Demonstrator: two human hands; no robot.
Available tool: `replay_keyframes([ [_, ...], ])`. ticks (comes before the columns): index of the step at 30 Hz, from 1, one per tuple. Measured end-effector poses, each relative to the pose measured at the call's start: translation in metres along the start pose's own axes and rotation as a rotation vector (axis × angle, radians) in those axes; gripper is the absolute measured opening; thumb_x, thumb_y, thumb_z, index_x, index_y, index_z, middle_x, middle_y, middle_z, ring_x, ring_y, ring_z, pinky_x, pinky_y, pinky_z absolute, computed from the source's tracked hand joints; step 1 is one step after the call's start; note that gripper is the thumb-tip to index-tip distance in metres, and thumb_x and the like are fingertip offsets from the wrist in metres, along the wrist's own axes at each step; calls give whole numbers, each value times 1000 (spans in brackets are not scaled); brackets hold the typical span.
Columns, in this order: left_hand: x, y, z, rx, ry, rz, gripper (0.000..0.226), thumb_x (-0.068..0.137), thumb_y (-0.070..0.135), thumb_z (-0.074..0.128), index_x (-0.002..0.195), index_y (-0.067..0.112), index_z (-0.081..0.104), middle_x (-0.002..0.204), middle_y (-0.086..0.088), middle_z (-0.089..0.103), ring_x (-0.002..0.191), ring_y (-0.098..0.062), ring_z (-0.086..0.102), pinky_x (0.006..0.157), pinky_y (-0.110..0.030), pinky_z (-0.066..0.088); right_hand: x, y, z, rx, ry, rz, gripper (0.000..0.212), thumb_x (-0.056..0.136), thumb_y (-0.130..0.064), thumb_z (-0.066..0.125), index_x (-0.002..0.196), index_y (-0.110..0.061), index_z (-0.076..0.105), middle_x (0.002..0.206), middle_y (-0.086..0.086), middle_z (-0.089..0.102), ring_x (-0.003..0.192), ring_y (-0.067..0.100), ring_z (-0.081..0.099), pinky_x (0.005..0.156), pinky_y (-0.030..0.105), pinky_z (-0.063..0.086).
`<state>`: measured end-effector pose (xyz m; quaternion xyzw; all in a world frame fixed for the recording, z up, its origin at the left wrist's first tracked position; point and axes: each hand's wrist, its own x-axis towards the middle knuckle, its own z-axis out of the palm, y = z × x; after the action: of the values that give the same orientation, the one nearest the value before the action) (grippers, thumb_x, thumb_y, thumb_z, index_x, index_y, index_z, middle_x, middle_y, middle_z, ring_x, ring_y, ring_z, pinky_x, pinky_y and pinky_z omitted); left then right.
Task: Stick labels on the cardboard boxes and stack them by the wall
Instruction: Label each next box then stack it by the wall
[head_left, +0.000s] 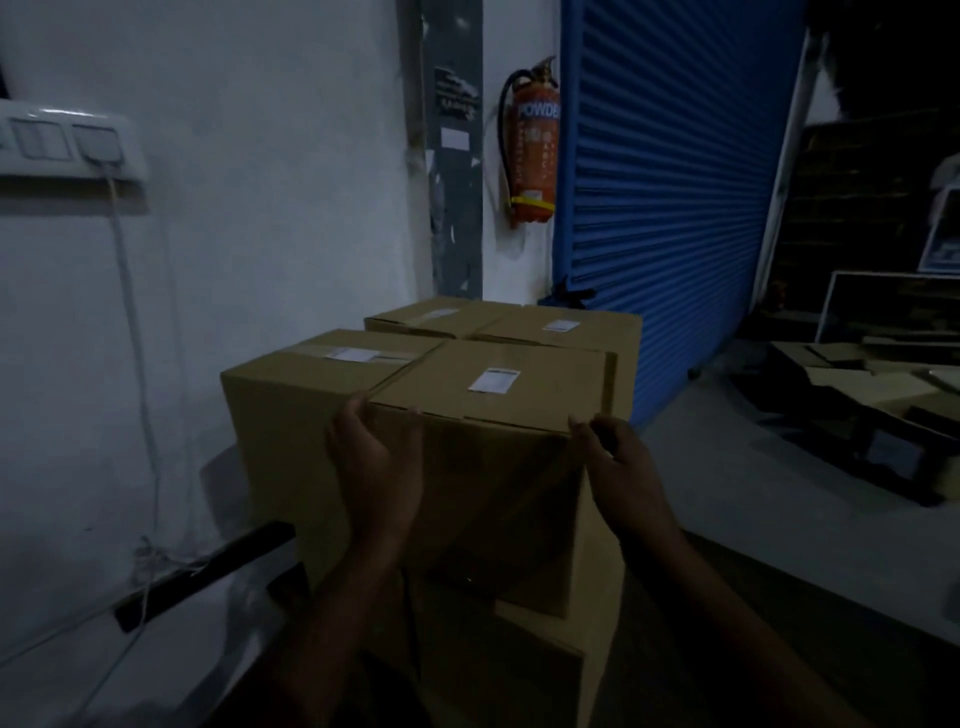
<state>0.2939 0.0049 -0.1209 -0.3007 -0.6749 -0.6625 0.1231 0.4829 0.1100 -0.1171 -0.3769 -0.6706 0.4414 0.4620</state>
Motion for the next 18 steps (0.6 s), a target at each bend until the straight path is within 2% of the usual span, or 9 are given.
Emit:
replay_keyframes([
  [2,15,-23,-3,-1,-20,-85,60,91,48,60,141,19,43,142,-5,45,128,-22,46,98,-37,44,4,-2,15,22,0,45,61,90,-57,50,138,-20,42,128,-8,50,110,12,51,76,24,47],
  [4,23,-39,0,-28,-99,-146,63,91,52,57,143,19,42,142,-3,47,127,-20,48,98,-38,47,6,-2,22,18,15,64,78,79,-71,49,139,-22,41,134,-3,52,114,17,54,87,37,52],
  [5,24,-44,3,-36,-142,-160,61,92,51,58,142,19,44,139,-3,50,123,-18,50,93,-34,48,8,-1,24,11,24,73,82,74,-75,48,138,-23,42,132,-1,54,113,19,56,89,42,52],
  [7,26,-51,8,-52,-182,-181,54,93,47,60,136,17,48,129,-2,55,114,-18,55,82,-28,46,10,-3,26,38,37,89,68,79,-70,48,130,-24,48,124,-3,58,107,18,59,89,45,52],
  [10,31,-58,11,-56,-166,-207,56,90,57,59,129,19,52,121,-2,59,107,-20,59,86,-42,53,11,-5,29,80,53,84,34,91,-51,49,117,-30,51,114,-10,60,101,11,59,88,40,51],
  [11,32,-58,12,-55,-167,-213,61,86,65,57,126,20,52,119,-3,59,105,-20,60,85,-45,55,10,-5,30,83,57,83,32,92,-49,48,117,-31,51,113,-10,61,99,10,58,86,38,50],
  [13,34,-56,12,-69,-175,-214,67,81,76,52,120,22,53,116,-3,58,101,-20,60,79,-42,55,9,-5,30,107,65,102,31,95,-46,45,120,-30,50,112,-9,60,98,9,58,77,33,48],
  [15,34,-51,14,-70,-178,-214,65,83,73,51,119,19,54,116,-5,54,100,-21,57,77,-38,52,6,-8,27,128,85,122,29,97,-43,41,119,-27,50,109,-8,59,96,10,57,70,29,45],
  [18,30,-49,20,-79,-171,-267,79,76,87,45,114,18,57,116,-9,54,101,-26,58,83,-46,54,0,-13,14,132,115,105,19,99,-35,39,106,-28,55,102,-7,60,91,8,56,67,28,41],
])
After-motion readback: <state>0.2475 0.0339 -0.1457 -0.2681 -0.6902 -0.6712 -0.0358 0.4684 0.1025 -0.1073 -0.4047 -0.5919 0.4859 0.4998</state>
